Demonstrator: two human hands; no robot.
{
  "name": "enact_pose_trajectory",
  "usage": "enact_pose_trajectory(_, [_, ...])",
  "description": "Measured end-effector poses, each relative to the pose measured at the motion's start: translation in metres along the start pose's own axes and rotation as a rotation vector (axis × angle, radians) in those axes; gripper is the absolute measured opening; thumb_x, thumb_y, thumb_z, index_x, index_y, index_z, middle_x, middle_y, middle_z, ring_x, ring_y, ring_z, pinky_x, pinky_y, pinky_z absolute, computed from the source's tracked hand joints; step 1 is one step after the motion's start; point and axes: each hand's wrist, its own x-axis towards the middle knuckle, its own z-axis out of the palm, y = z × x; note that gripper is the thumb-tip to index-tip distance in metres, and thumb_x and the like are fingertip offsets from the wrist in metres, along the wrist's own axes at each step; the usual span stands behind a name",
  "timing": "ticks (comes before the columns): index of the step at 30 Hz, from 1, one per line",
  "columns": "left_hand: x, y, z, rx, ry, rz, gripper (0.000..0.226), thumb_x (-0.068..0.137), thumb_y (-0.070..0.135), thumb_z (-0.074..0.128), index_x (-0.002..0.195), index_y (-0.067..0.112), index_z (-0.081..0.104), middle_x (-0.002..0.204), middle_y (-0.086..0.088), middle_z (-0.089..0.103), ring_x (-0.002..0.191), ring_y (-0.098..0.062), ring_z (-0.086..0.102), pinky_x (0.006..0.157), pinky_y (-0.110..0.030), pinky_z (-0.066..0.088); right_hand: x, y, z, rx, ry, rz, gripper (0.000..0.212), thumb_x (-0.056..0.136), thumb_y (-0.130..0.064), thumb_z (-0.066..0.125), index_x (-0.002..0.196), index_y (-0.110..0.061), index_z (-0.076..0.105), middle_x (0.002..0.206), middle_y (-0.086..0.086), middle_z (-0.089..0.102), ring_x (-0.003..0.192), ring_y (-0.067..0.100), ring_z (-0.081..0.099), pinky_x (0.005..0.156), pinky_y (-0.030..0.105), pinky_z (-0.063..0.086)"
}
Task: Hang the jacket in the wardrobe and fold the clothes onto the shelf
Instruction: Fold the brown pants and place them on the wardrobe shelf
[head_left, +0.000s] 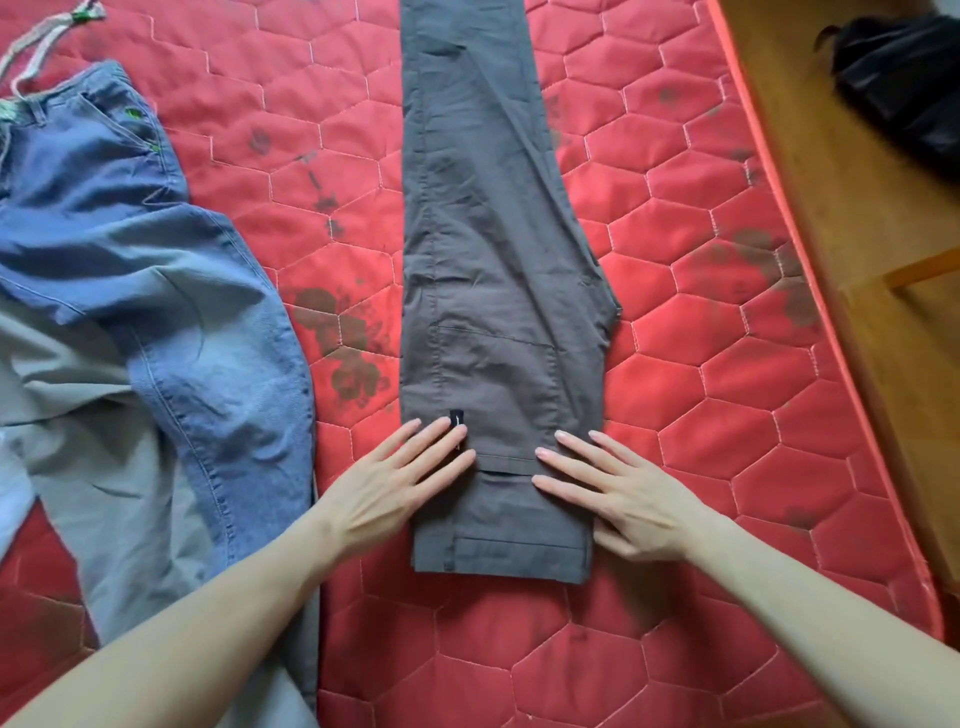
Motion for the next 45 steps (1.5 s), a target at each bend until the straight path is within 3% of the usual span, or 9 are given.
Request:
enact_pose_trajectory(7, [0.008,0.003,-0.012,-0.258,-0.083,-0.099,0.074,0.09,0.009,0.034,0.164,0.02,0.029,0.17,-0.008,0.027,0.158,-0.029,0.021,0.125,-0.039,0.016,0.009,0.004,0.005,0.057,0.168,0.008,0.05,0.099,-0.028,0.047,0.148,-0.021,0.055,0.163,0.002,0.044,0.153,0.026,0.038,0.124,0.047,0.027])
enact_pose_trajectory(11, [-0.008,0.013,-0.03,-0.711,-0.096,-0.303,0.09,0.077,0.002,0.042,0.16,0.035,0.035,0.166,0.009,0.036,0.156,-0.01,0.027,0.124,-0.027,0.024,0.006,-0.019,-0.013,0.576,0.354,0.308,0.038,0.112,-0.042,0.032,0.134,-0.021,0.056,0.134,0.004,0.068,0.129,0.013,0.059,0.118,0.024,0.034])
enact_pose_trajectory(14, [-0.009,0.024,-0.038,-0.773,0.094,-0.5,0.031,0.102,0.05,0.044,0.124,0.042,0.065,0.108,0.004,0.078,0.103,-0.021,0.071,0.075,-0.034,0.054,0.017,-0.041,-0.028,0.81,0.445,0.622,0.034,0.11,-0.053,0.03,0.12,-0.029,0.054,0.104,0.004,0.073,0.099,0.021,0.067,0.084,0.017,0.043])
enact_pose_trajectory(16, [-0.002,0.022,-0.037,-0.828,0.143,-0.651,0.059,0.098,0.077,0.029,0.088,0.027,0.059,0.065,-0.009,0.064,0.074,-0.042,0.057,0.055,-0.037,0.039,0.031,-0.046,-0.03,0.899,0.47,0.742,0.032,0.111,-0.043,0.037,0.129,-0.022,0.054,0.098,0.007,0.075,0.093,0.028,0.068,0.075,0.037,0.045])
enact_pose_trajectory(18, [0.005,0.015,-0.036,-0.928,0.201,-0.763,0.058,0.094,0.08,0.033,0.071,0.03,0.05,0.055,-0.003,0.052,0.065,-0.039,0.045,0.057,-0.038,0.036,0.048,-0.045,-0.033,0.921,0.524,0.88,0.029,0.112,-0.036,0.038,0.125,-0.017,0.055,0.081,0.011,0.071,0.077,0.035,0.064,0.07,0.051,0.044])
enact_pose_trajectory(26, [0.032,-0.019,-0.021,-1.045,0.232,-0.812,0.041,0.096,0.055,0.039,0.114,0.023,0.058,0.091,-0.006,0.076,0.088,-0.036,0.069,0.08,-0.049,0.053,0.092,-0.021,-0.036,0.636,0.504,1.163,0.027,0.112,-0.028,0.036,0.106,-0.007,0.052,0.078,0.034,0.066,0.076,0.057,0.061,0.061,0.044,0.023])
enact_pose_trajectory(36, [0.051,-0.012,-0.016,-1.007,0.166,-1.016,0.018,0.105,0.037,0.056,0.099,0.024,0.044,0.077,-0.008,0.065,0.085,-0.046,0.061,0.074,-0.05,0.048,0.105,-0.03,-0.029,0.506,0.406,1.451,0.037,0.111,-0.038,0.037,0.106,-0.008,0.057,0.09,0.033,0.07,0.087,0.054,0.066,0.067,0.051,0.042])
enact_pose_trajectory(40, [0.048,-0.005,-0.033,-0.481,0.235,-0.971,0.032,0.102,0.034,0.052,0.128,0.015,0.05,0.112,-0.014,0.065,0.1,-0.039,0.061,0.082,-0.049,0.052,0.101,-0.027,-0.025,0.389,0.567,1.252,0.038,0.106,-0.035,0.047,0.134,-0.011,0.058,0.126,0.016,0.06,0.117,0.038,0.059,0.092,0.049,0.046])
enact_pose_trajectory(45, [0.05,0.013,-0.029,-0.201,0.207,-0.356,0.067,0.102,0.044,0.051,0.155,0.005,0.043,0.161,-0.017,0.04,0.151,-0.036,0.036,0.122,-0.048,0.027,0.092,-0.015,-0.031,0.104,0.43,0.526,0.067,0.105,-0.042,0.053,0.161,-0.01,0.035,0.169,0.014,0.027,0.158,0.029,0.026,0.126,0.047,0.027])
